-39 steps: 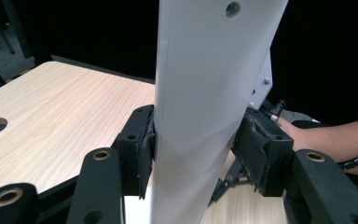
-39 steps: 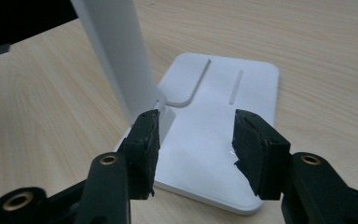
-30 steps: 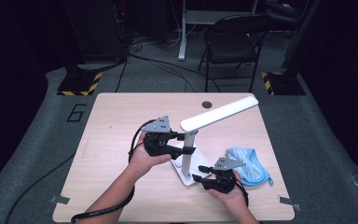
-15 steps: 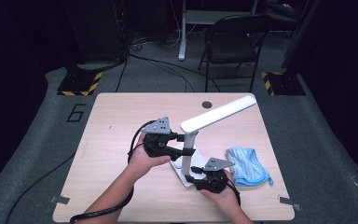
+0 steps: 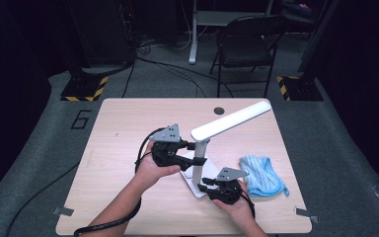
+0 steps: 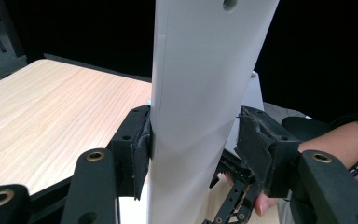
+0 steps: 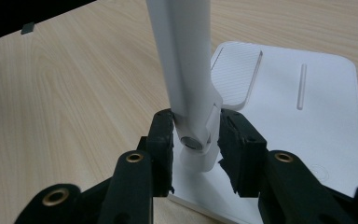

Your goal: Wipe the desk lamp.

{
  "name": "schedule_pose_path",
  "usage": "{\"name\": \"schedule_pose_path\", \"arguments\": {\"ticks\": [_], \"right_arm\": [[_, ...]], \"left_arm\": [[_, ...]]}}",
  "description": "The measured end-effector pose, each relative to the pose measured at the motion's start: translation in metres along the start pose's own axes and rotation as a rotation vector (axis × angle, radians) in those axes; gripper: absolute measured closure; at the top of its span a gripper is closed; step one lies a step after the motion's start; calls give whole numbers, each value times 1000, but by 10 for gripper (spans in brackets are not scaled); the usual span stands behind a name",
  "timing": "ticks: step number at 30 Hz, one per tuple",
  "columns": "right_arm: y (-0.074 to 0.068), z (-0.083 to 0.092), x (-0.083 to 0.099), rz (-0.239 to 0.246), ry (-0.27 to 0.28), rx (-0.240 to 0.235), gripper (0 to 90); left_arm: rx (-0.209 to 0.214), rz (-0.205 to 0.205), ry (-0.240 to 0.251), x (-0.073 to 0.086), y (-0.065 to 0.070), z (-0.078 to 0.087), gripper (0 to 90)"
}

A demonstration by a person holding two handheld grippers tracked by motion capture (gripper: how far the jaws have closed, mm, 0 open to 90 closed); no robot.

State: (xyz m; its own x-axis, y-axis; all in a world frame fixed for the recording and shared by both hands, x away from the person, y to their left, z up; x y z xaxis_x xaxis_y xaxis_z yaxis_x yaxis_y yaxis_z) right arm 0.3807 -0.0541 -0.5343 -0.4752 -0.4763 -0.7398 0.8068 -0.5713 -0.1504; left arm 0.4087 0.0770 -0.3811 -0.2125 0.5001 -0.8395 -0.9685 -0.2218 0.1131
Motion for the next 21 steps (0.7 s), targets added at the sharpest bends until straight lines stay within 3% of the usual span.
{"name": "schedule_pose_path", "arguments": {"ticks": [13, 21], "right_arm": [[4, 5, 3, -6, 0, -5, 654], [11, 9, 6, -41, 7, 1, 657]], "left_arm": [[2, 2, 2, 2, 2, 3, 454], [0, 8, 6, 4, 1, 4, 458]]}}
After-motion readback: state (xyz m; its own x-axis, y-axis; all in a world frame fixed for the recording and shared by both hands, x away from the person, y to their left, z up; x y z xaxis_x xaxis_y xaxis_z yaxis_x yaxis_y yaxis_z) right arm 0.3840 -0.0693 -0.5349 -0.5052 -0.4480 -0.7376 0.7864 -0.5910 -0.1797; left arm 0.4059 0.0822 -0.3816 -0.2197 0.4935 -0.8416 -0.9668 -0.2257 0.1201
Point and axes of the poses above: each handheld gripper's, and its own axes: z roughly backward along the jaws, x roughly out of its underside, y roughly to its right, the point moved 6 cm from there along -z, roughly forward along the jaws, and after that the axes turned 11 degrees about -y, right-handed, at the moved point
